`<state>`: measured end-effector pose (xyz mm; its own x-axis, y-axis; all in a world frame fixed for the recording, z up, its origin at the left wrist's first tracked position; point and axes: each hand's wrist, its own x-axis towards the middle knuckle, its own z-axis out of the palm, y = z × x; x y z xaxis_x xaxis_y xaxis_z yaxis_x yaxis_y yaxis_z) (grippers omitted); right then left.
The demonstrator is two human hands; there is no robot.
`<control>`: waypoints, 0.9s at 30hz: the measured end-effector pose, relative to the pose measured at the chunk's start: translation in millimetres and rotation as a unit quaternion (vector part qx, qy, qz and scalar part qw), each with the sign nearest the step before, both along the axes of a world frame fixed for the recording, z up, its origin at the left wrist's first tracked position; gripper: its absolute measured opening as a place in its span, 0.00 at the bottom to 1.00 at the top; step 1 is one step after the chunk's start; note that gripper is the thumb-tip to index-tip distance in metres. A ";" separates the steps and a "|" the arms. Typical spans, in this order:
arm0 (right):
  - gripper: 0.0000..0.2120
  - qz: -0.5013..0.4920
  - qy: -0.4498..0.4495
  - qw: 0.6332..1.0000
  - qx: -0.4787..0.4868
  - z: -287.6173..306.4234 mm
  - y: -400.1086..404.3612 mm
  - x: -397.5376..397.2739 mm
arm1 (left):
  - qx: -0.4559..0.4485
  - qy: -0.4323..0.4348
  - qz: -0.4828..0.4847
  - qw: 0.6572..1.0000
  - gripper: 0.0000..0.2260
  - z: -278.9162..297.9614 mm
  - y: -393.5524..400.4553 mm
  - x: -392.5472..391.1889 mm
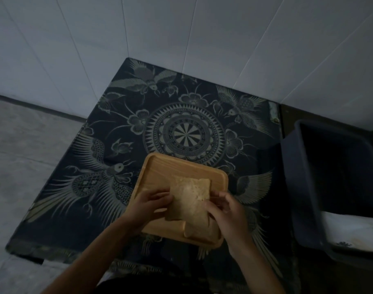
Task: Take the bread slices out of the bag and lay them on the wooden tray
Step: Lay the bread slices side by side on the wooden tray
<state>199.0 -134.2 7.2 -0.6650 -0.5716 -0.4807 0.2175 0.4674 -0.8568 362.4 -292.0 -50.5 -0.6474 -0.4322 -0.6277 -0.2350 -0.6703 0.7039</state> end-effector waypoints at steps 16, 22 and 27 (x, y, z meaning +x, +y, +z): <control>0.13 0.017 -0.003 0.991 0.134 -76.1 -67.5 52.1 | -0.225 -0.204 -0.071 0.950 0.13 -45.1 -59.8 44.1; 0.09 0.042 0.000 0.985 0.169 -99.8 -73.6 64.9 | -0.249 -0.244 -0.099 0.932 0.06 -60.2 -65.5 48.9; 0.10 0.038 -0.038 0.984 0.171 -112.5 -72.5 72.8 | -0.270 -0.269 -0.112 0.918 0.04 -64.8 -66.5 54.0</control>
